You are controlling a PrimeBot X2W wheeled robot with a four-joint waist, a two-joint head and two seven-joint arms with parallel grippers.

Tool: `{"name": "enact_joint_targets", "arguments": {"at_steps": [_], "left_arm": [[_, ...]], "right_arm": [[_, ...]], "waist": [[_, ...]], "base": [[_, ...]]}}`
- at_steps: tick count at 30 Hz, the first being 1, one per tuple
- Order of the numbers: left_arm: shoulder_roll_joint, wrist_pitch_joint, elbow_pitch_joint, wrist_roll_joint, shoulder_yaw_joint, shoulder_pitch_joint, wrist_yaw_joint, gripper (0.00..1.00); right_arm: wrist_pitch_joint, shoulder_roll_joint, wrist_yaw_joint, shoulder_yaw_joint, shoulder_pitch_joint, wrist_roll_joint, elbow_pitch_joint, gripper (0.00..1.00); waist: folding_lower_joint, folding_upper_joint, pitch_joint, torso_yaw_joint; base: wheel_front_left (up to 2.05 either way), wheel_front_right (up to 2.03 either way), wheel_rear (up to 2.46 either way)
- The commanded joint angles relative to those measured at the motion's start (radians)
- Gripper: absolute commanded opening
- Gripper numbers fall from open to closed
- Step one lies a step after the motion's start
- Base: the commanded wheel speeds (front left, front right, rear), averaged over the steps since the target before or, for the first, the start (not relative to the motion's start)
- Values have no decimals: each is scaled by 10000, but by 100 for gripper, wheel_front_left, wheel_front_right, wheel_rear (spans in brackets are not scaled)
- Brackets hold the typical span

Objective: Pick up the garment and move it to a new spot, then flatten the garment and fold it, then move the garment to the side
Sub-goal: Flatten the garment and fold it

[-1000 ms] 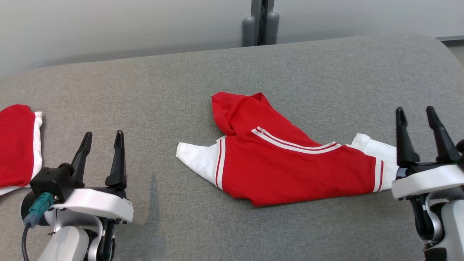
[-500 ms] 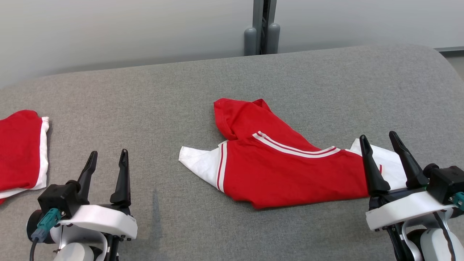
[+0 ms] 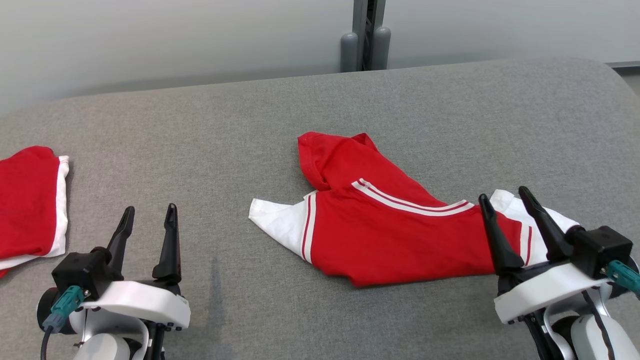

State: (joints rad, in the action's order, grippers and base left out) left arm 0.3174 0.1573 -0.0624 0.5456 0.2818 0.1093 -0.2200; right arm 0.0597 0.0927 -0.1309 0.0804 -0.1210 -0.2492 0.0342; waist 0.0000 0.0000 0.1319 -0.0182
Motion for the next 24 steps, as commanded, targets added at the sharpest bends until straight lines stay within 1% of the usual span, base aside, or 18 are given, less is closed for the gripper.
{"name": "enact_joint_targets", "arguments": {"at_steps": [1, 7, 8, 13, 17, 24], "left_arm": [[48, -24, 63, -8, 32, 188, -12, 100], [-53, 17, 54, -87, 232, 593, 157, 100], [-53, 17, 54, -87, 232, 593, 157, 100], [-251, 144, -177, -44, 410, 994, 354, 100], [-393, 280, -477, 5, 523, 1304, 534, 100], [-604, 547, -985, 88, 589, 1586, 721, 100]], "right_arm": [[-189, 363, 3, 375, -353, -157, 148, 100], [-598, 1319, 3, 1881, -1413, -746, 1074, 100], [-598, 1319, 3, 1881, -1413, -746, 1074, 100], [-703, 1844, 1, 3209, -2470, -1268, 2041, 100], [-596, 2129, 3, 3995, -3266, -1575, 2713, 100], [-545, 2459, 3, 5302, -4456, -2086, 3680, 100]], "waist": [[0, 0, 109, 63], [0, 0, 582, 573], [0, 0, 582, 573], [0, 0, 1067, 1157], [0, 0, 1393, 1581], [0, 0, 1599, 1955]], "base": [[0, 0, 0], [0, 0, 0], [0, 0, 0], [0, 0, 0], [0, 0, 0], [0, 0, 0]]}}
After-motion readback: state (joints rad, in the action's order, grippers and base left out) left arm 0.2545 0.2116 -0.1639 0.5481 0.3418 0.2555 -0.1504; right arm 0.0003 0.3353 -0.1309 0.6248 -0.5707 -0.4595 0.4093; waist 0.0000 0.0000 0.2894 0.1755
